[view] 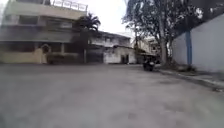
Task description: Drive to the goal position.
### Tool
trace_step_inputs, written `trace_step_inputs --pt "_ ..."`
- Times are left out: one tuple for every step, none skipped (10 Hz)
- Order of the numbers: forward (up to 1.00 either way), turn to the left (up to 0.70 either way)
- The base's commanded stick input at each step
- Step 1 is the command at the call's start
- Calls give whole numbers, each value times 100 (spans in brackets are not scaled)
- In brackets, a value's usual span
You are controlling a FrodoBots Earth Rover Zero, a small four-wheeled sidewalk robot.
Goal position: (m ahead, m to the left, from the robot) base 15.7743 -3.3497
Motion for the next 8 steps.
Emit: trace_step_inputs --pt "100 -7" --pt "100 -22" --pt "100 -39" --pt "100 -39" --pt "100 -38" --pt "100 -22" --pt "100 -4" --pt "100 -2"
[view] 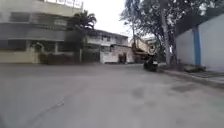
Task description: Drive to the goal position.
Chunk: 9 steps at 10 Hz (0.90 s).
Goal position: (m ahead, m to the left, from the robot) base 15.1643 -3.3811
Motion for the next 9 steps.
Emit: trace_step_inputs --pt "100 0" --pt "100 -2" --pt "100 -2" --pt "100 -2" --pt "100 -2" --pt "100 -2" --pt "100 -2" --pt "100 -4" --pt "100 -13"
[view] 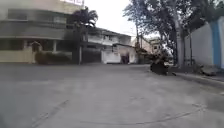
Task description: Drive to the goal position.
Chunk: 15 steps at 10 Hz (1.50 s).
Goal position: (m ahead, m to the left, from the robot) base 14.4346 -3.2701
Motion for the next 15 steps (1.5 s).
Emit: trace_step_inputs --pt "100 -23" --pt "100 -32" --pt "100 -39" --pt "100 -33" --pt "100 -27" --pt "100 -18" --pt "100 -7" --pt "100 0" --pt "100 0" --pt "100 0" --pt "100 0" --pt "100 0" --pt "100 0" --pt "100 0" --pt "100 -2"
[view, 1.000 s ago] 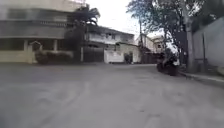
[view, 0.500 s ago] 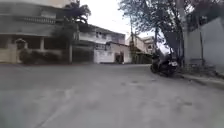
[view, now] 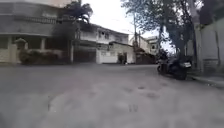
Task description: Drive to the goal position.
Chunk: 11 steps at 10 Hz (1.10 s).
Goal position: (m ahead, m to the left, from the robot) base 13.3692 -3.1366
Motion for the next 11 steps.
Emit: trace_step_inputs --pt "100 -3" --pt "100 -4" --pt "100 -37" --pt "100 -38" --pt "100 -37" --pt "100 -31" --pt "100 -10" --pt "100 0" --pt "100 0" --pt "100 0" --pt "100 0"
